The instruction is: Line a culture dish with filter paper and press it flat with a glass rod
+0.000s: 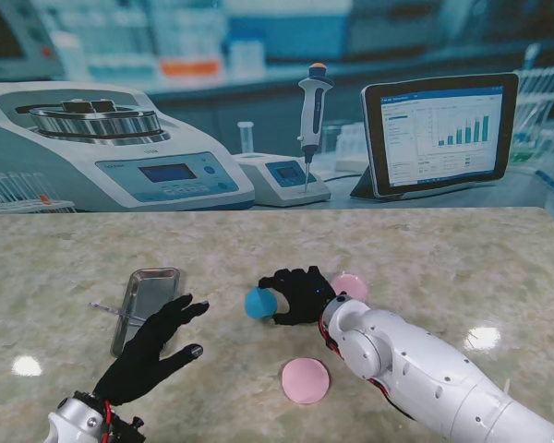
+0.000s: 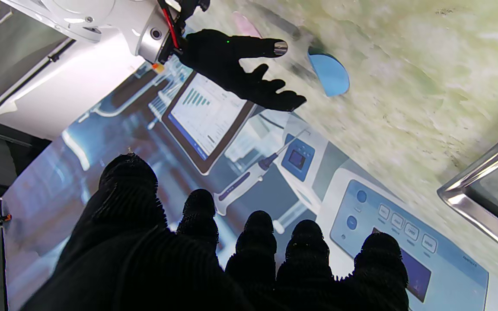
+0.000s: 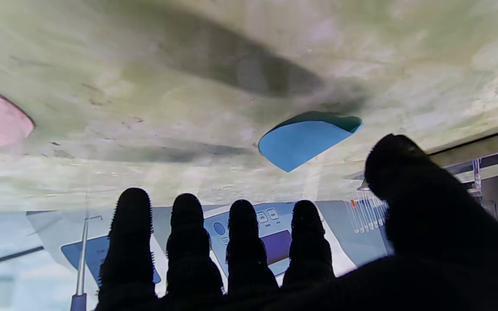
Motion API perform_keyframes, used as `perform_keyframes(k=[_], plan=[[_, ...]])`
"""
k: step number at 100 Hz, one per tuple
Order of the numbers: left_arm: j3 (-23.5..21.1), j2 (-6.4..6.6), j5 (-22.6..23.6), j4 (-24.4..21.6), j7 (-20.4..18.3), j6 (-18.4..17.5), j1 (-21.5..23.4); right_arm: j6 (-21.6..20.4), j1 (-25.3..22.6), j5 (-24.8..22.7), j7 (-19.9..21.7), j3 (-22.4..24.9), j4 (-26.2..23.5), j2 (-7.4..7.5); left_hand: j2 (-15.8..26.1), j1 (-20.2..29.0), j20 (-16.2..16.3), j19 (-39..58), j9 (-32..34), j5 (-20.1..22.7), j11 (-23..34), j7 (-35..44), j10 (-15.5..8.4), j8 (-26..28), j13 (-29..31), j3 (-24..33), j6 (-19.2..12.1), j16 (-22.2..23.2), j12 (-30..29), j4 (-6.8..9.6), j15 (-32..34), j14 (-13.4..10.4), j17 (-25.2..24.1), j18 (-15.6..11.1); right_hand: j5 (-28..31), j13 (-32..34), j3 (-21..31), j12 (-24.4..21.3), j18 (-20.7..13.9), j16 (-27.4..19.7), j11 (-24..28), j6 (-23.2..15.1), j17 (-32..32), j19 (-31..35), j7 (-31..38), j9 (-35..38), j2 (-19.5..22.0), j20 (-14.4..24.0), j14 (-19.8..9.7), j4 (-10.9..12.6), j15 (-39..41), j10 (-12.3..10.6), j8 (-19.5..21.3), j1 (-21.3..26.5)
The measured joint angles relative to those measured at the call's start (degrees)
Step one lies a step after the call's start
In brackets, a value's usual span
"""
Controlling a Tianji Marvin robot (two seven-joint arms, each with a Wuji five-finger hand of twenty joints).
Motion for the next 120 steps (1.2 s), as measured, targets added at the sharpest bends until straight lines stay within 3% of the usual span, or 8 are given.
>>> perform_keyframes(k=[21,56,120], plan=[[0.1,0.01,-0.1,0.1,0.0,0.0,0.0,0.0,4.2,2.5,0.1,-4.2,4.0,-1.24,0.0,0.0,0.0,0.0,0.0,0.0,0.0,0.0,0.0,0.0,0.0,0.0,0.0,0.0,0.0,0.00,0.1,0.0,0.0,0.0,-0.6,0.0,-0.2,-0.6,0.0,0.0,-3.4,-0.1,-0.3,0.0,-2.4,0.0,-1.9,0.0,0.0,0.0,0.0,0.0,-0.5,-2.5],[0.5,0.02,-1.2,0.2,-0.3,0.0,0.0,0.1,7.6,4.3,-0.7,-8.0,8.1,-3.07,0.0,0.0,0.0,0.0,0.0,0.0,0.0,0.0,0.0,0.0,0.0,0.0,0.0,0.1,0.0,0.00,0.1,0.0,0.0,0.0,-0.6,0.0,0.4,-0.6,0.0,0.0,-4.2,0.0,-0.4,0.0,-3.2,0.0,-2.6,0.0,0.0,0.0,0.0,0.0,-0.5,-2.5],[0.4,0.01,-1.3,0.2,-0.2,-0.1,0.1,0.2,8.4,4.3,-0.3,-9.3,8.7,-3.45,0.0,0.0,0.0,0.0,0.0,0.0,0.0,0.0,0.0,0.1,0.0,0.0,0.0,0.1,0.0,0.00,0.1,0.0,0.0,0.0,1.3,-0.1,3.1,-0.3,0.0,0.7,-5.1,4.1,-0.6,-0.5,-0.3,0.0,-4.1,0.0,0.0,-0.4,0.0,0.0,0.8,-4.9]])
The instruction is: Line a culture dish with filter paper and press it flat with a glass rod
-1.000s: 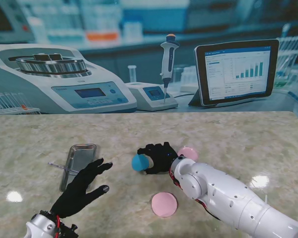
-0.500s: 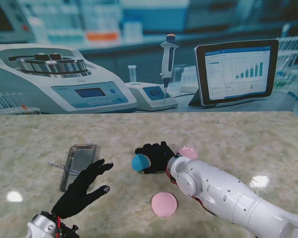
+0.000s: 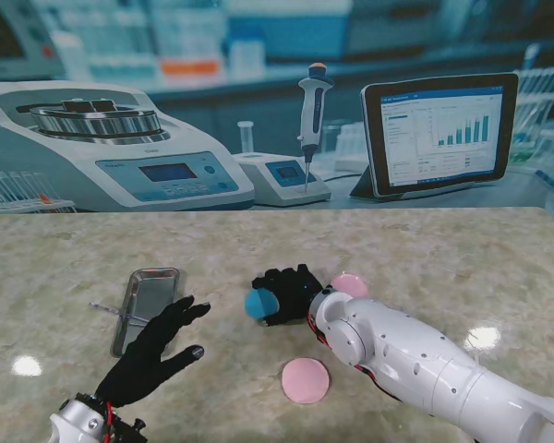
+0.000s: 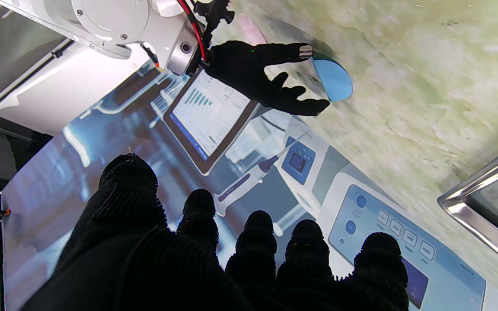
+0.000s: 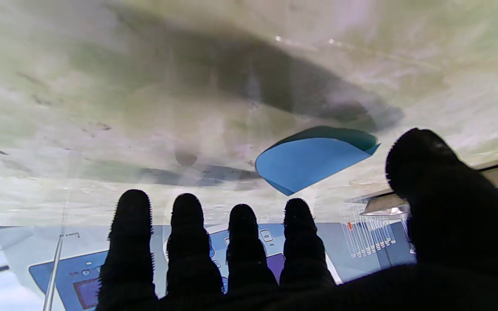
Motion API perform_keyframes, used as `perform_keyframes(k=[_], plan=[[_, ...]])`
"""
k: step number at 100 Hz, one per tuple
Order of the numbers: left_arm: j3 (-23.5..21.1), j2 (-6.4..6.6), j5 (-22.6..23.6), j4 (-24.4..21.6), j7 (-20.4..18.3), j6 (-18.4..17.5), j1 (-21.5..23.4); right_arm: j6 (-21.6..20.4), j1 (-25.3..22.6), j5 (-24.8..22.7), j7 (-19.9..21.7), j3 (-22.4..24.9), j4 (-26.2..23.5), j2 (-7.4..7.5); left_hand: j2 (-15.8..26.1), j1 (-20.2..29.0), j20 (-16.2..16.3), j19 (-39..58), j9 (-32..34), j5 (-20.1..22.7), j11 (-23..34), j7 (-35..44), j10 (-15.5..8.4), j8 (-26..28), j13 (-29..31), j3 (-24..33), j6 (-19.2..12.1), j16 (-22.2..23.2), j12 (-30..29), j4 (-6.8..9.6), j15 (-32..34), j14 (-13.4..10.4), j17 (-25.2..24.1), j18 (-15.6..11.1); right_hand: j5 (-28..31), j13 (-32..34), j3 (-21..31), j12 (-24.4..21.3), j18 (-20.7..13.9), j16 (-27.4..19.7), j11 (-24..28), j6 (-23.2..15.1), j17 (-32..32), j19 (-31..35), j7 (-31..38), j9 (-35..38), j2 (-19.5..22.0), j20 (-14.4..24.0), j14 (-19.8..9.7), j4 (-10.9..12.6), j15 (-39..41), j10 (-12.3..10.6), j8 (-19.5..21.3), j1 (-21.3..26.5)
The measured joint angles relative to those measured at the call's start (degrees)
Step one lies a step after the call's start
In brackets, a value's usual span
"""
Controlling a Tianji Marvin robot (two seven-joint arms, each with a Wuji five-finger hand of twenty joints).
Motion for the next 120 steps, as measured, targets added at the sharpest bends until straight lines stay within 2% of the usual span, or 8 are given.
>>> perform_keyframes(k=[43,75,96,115,120], plan=[[0.0,0.00,0.0,0.0,0.0,0.0,0.0,0.7,1.2,-0.9,0.0,-1.8,0.5,-0.05,0.0,0.0,0.0,0.0,0.0,0.0,0.0,0.0,0.0,0.0,0.0,0.0,0.0,0.0,0.0,0.00,0.0,0.0,0.0,0.0,-0.1,0.0,0.9,0.0,0.0,0.0,-0.6,0.1,0.0,0.0,-0.2,0.0,-0.5,0.0,0.0,-0.1,0.0,0.0,0.0,-0.4],[-0.1,-0.01,-0.1,0.0,0.0,0.0,0.1,1.1,1.9,-1.9,-2.1,-3.0,1.9,-0.67,0.0,0.0,0.0,0.0,0.0,0.0,0.0,0.1,0.0,0.6,0.0,0.0,0.0,0.0,0.0,0.00,0.0,0.0,0.0,0.0,-1.3,-0.1,1.5,2.0,0.0,0.7,-0.6,0.0,0.0,0.0,1.9,0.0,-1.3,0.2,-0.3,-0.1,1.2,0.0,5.6,-0.4],[-0.2,-0.01,-0.2,0.0,0.0,0.1,0.1,1.1,2.3,-1.9,-2.3,-3.7,2.4,-0.98,0.0,0.0,0.0,0.0,0.0,0.0,0.0,0.1,0.0,0.6,0.0,0.0,0.0,0.0,0.0,0.00,0.0,0.0,0.0,0.0,-1.3,-0.1,1.6,2.1,-0.1,0.7,-0.6,-0.1,0.0,0.0,1.9,0.0,-1.9,0.2,-0.4,-0.1,1.2,0.0,6.4,-0.4],[-0.3,-0.01,-0.3,0.0,0.0,0.1,0.1,1.0,2.5,-1.9,-2.2,-3.9,2.4,-1.00,0.0,0.0,0.0,0.0,0.0,0.0,0.0,0.2,0.0,0.6,0.0,0.0,0.0,0.0,0.0,0.00,0.0,0.0,0.0,0.0,-1.2,-0.1,2.2,2.1,-0.1,0.7,-0.6,-1.6,0.0,0.0,1.3,0.0,-1.9,0.2,-0.4,-0.1,1.2,0.0,6.5,-0.4],[-0.3,-0.01,-0.3,0.0,0.0,0.1,0.1,0.9,2.5,-1.9,-2.2,-4.0,2.4,-1.00,0.0,0.0,0.0,0.0,0.0,0.0,0.0,0.2,0.0,0.6,0.0,0.0,0.0,0.0,0.0,0.00,0.0,0.0,0.0,0.0,0.4,-0.1,2.2,2.1,-0.1,0.7,-0.6,-2.3,0.0,0.0,0.7,0.0,-1.9,0.2,-0.4,-0.1,1.2,0.0,6.3,-0.4]])
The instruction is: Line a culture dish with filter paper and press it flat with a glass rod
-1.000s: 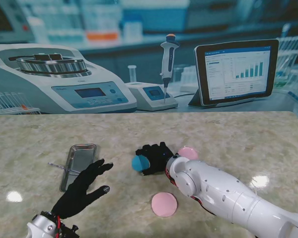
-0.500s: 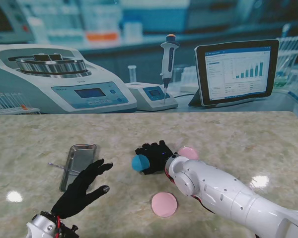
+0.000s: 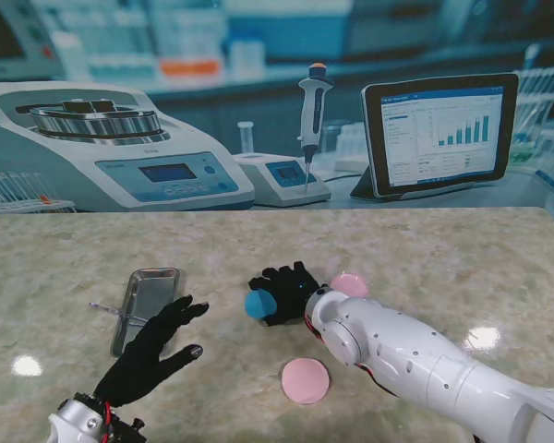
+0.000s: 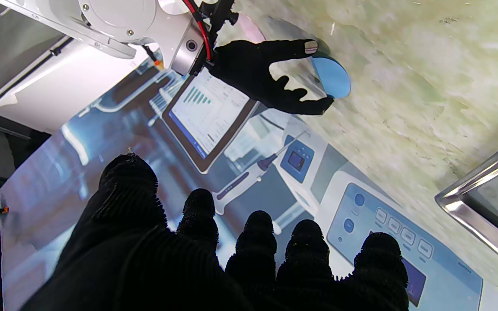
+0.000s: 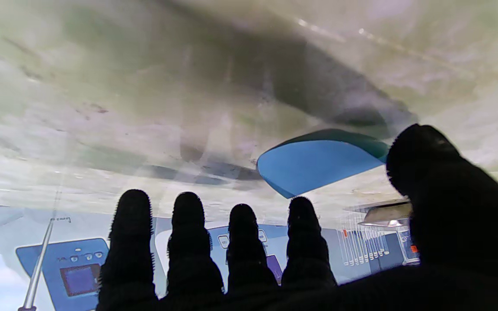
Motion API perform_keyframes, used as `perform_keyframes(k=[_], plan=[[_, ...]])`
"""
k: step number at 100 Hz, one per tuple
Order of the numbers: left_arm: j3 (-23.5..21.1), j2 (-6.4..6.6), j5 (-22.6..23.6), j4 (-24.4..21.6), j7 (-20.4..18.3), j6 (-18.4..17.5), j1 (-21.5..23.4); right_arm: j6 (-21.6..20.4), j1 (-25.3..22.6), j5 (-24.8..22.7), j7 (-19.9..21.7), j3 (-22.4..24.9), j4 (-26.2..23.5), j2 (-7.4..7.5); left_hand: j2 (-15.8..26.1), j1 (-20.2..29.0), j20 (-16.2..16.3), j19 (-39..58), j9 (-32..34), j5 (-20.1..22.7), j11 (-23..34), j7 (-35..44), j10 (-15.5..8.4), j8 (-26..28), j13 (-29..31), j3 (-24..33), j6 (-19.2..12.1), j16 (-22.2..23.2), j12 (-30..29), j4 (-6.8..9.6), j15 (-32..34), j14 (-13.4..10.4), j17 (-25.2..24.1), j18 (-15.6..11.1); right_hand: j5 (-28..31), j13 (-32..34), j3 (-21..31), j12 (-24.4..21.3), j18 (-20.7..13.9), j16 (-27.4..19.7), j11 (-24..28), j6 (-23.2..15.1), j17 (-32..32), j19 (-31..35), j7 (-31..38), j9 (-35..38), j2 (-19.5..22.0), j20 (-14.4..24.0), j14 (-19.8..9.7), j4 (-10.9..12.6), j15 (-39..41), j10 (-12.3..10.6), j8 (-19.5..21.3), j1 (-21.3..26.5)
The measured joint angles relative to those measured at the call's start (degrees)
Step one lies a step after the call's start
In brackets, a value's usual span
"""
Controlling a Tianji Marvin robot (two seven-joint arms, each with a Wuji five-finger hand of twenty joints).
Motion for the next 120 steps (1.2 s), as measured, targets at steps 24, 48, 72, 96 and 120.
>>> perform_keyframes(k=[24,48,72,96,120], plan=[[-0.2,-0.01,-0.1,0.0,0.0,0.0,0.0,-0.4,0.2,-0.1,0.0,-0.3,0.3,-0.04,0.0,0.0,0.0,0.0,0.0,0.0,0.0,0.0,0.0,0.0,0.0,0.0,0.0,0.0,0.0,0.00,0.0,0.0,0.0,0.0,3.9,0.0,1.9,0.0,0.0,0.0,0.1,-1.0,0.0,0.0,-1.1,0.0,-1.5,0.0,0.0,0.0,0.0,0.0,-4.2,0.5],[-0.2,-0.01,-0.2,0.0,0.0,0.0,0.0,-0.5,0.4,-0.2,-0.6,-0.6,0.8,-0.26,0.0,0.0,0.0,0.0,0.0,0.0,0.0,0.0,0.0,0.0,0.0,0.0,0.0,0.0,0.0,0.00,0.0,0.0,0.0,0.0,6.9,0.0,2.5,0.0,0.0,0.0,0.9,-1.0,0.0,-0.1,0.5,0.0,-2.1,0.0,0.0,-0.4,0.0,0.0,-5.2,1.1],[-0.2,-0.01,-0.3,0.1,0.0,0.0,0.0,-1.0,0.3,0.3,-2.5,-0.5,2.2,-0.99,0.0,0.0,0.0,0.0,0.0,0.0,0.0,0.1,0.0,0.0,0.0,0.0,0.0,0.0,0.0,0.00,0.0,0.0,0.0,0.0,12.4,0.1,2.5,0.0,0.0,0.1,5.3,-0.9,0.1,-0.1,3.2,0.0,-0.4,0.1,0.0,-0.5,1.4,0.0,-13.3,6.9],[-0.2,-0.01,-0.3,0.3,0.0,0.0,0.0,-1.3,-0.3,0.7,-4.4,0.6,2.6,-1.46,0.0,0.0,0.0,0.0,0.0,0.0,0.0,0.1,0.0,0.0,0.0,0.0,0.0,0.0,0.0,0.00,0.0,0.0,0.0,0.0,18.0,0.1,2.2,0.0,0.0,0.1,8.8,-2.7,0.2,0.3,8.2,1.1,5.0,0.1,-0.2,-1.2,1.4,-0.2,-18.0,11.6],[-0.2,-0.01,-0.3,0.5,0.0,0.0,0.0,-2.0,-1.6,0.7,-6.6,2.4,2.5,-1.60,0.0,0.0,0.0,0.0,0.0,0.0,0.0,0.1,0.0,0.0,0.0,0.0,0.0,0.0,0.0,0.00,0.0,0.0,0.0,0.0,21.8,1.6,1.1,-0.6,0.0,0.2,10.4,-11.2,0.7,1.3,26.1,5.5,4.8,0.1,-0.7,-3.4,3.0,-2.2,-30.6,16.1]])
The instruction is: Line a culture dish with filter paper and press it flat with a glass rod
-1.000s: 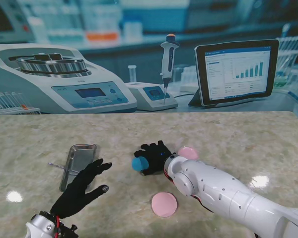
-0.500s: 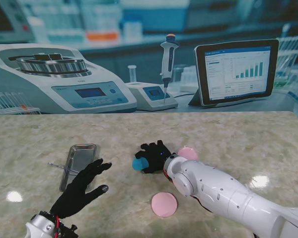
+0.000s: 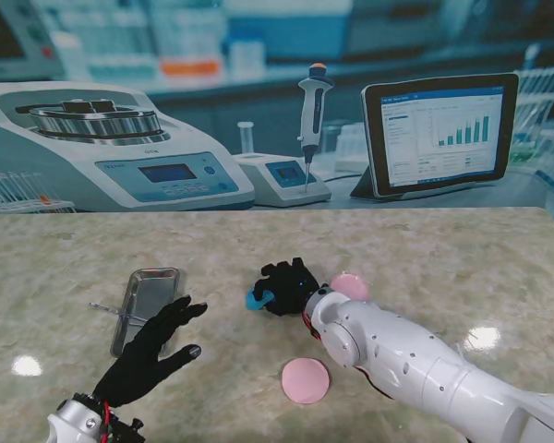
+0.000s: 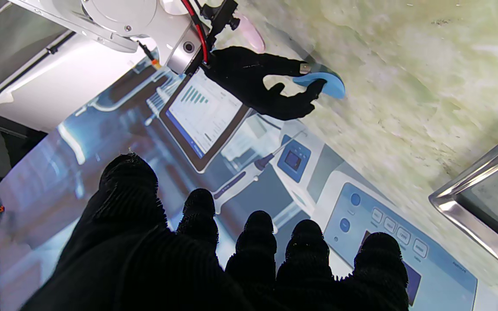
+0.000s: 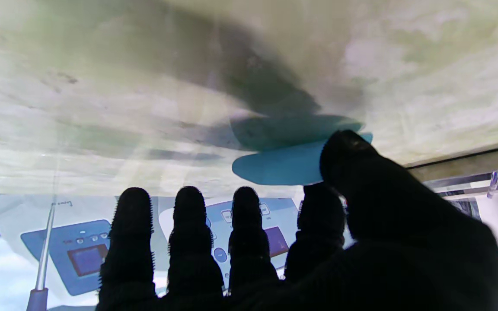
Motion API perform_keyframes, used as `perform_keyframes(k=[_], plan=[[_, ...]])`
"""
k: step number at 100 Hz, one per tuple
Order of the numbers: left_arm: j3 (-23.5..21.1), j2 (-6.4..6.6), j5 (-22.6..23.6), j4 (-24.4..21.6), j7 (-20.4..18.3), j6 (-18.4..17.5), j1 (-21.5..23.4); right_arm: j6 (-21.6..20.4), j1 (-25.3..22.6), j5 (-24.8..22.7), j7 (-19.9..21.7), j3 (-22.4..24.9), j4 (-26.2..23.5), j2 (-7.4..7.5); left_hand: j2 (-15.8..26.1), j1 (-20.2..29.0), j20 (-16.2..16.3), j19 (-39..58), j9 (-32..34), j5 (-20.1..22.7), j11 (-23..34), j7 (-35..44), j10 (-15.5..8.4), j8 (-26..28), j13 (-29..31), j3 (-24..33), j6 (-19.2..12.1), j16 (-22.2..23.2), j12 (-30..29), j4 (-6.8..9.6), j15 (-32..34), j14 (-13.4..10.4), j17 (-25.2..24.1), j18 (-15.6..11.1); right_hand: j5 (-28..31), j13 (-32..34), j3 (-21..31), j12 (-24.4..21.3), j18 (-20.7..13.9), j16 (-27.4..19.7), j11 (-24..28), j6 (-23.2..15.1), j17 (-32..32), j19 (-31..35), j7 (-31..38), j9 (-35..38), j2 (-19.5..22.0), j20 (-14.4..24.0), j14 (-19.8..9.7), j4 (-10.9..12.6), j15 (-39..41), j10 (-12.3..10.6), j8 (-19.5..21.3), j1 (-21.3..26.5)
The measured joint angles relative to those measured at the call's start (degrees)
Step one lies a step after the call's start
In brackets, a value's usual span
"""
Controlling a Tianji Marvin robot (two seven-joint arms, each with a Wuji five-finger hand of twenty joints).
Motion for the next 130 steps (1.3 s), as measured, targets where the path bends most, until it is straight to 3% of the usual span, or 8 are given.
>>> perform_keyframes(k=[13,38,70,130], plan=[[0.0,0.00,0.0,0.0,0.0,0.0,0.0,-0.6,-0.5,0.0,-3.1,0.7,0.4,-0.26,0.0,0.0,0.0,0.0,0.0,0.0,0.0,0.0,0.0,0.0,0.0,0.0,0.0,0.0,0.0,0.00,0.0,0.0,0.0,0.0,4.6,1.6,-0.4,-0.2,0.0,0.3,0.8,-4.6,0.9,1.1,5.9,3.6,-0.1,0.6,-0.1,-0.5,1.3,-0.8,-1.6,2.1],[0.0,0.00,0.0,0.1,0.0,0.0,0.0,-1.6,-1.0,0.2,-5.3,1.6,1.4,-1.02,0.0,0.0,0.0,0.0,0.0,0.0,0.0,0.0,0.0,0.0,0.0,0.0,0.0,0.0,0.0,0.00,0.0,0.0,0.0,0.0,9.0,4.6,-0.4,-0.4,0.0,0.1,1.8,-5.8,2.2,2.4,7.2,8.6,-2.1,0.6,-0.5,-1.4,1.9,-1.3,-1.5,2.1],[-0.3,-0.03,-0.1,0.1,0.1,-0.2,0.0,-2.2,-2.7,-0.2,-8.0,4.6,0.7,-1.18,0.0,0.0,0.0,0.0,0.0,0.0,0.0,0.0,0.0,0.0,0.0,0.0,0.0,0.0,0.0,0.00,0.0,0.0,0.0,0.0,11.4,7.0,2.1,1.2,0.1,0.6,2.7,-5.3,3.0,3.9,5.6,11.0,-4.3,0.6,-0.6,-3.4,2.7,-1.3,6.5,2.1],[-0.3,-0.05,-0.8,-0.1,0.4,-2.2,0.5,-3.0,-10.6,-7.2,-8.0,16.5,-10.4,2.71,0.0,0.0,0.0,0.0,0.0,0.0,0.0,0.0,0.0,0.0,0.0,0.0,0.0,0.0,0.0,0.00,0.0,0.0,0.0,0.0,13.5,8.8,4.0,1.3,0.1,0.6,2.9,-5.8,3.9,5.1,4.2,14.7,-6.5,0.6,-0.6,-4.0,4.0,-1.4,7.2,1.0]])
